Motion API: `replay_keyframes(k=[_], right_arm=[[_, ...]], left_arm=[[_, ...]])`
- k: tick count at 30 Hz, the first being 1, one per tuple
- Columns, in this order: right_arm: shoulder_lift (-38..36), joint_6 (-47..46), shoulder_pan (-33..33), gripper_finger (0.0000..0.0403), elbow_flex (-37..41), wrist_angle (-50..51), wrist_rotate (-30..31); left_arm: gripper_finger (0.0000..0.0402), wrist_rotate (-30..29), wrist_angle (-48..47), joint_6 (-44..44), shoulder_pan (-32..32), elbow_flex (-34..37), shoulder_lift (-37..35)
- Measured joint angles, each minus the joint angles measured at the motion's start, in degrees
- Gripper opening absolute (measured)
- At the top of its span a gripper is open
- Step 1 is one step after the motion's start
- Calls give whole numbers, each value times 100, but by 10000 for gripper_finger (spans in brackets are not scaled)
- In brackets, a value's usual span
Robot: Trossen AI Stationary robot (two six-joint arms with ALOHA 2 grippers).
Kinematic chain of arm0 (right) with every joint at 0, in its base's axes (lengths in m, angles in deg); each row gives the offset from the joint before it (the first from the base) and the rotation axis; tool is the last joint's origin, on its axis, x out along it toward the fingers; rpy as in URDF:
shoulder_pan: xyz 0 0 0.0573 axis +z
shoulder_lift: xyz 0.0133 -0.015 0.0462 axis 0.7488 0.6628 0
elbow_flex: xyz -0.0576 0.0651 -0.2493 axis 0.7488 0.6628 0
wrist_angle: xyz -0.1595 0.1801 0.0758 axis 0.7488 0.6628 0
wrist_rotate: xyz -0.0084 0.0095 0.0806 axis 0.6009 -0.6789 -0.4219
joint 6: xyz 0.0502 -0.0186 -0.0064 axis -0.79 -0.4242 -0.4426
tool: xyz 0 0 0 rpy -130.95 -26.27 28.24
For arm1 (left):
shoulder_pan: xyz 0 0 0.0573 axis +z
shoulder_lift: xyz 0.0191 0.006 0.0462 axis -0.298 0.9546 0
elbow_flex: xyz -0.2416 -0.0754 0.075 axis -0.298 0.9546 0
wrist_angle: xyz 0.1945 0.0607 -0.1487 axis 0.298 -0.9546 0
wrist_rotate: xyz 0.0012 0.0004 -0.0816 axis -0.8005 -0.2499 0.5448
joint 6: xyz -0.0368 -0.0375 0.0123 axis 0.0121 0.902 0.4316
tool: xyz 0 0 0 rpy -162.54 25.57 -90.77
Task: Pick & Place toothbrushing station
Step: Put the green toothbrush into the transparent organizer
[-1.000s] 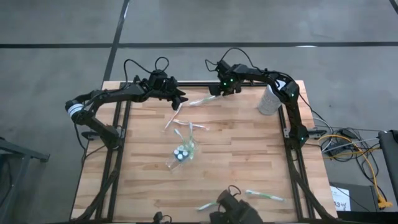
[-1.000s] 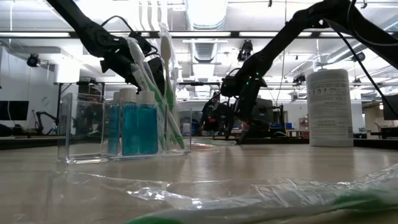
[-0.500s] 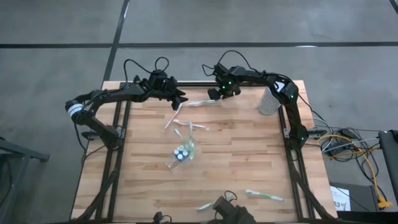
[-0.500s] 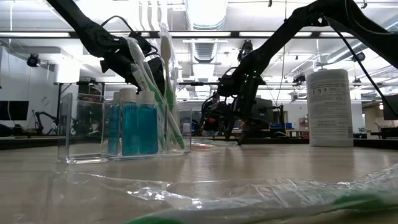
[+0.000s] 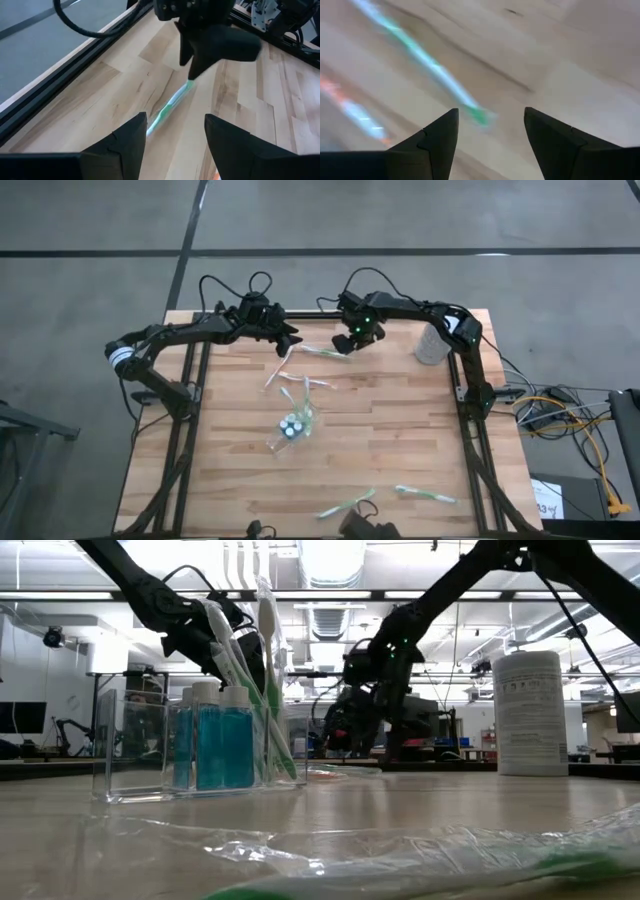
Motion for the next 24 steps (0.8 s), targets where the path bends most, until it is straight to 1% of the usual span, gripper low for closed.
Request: replay_keyframes(k=[3, 7, 15, 20, 24], right_arm=[[0, 85, 83, 221, 7, 255, 62], [-16, 169, 197, 221, 15, 299, 61], [-85, 539, 179, 221, 15, 279, 428], [-85, 520, 131, 221, 15, 68, 869], [-73, 150, 74, 221, 7, -211, 893]], left_arm=[[204, -2, 0, 0, -2, 0, 0], [204, 0, 0, 0, -2, 0, 0], [204, -2, 0, 0, 0, 0, 0], [204, -2, 0, 0, -1, 0, 0], [204, -2, 0, 0, -2, 0, 0]])
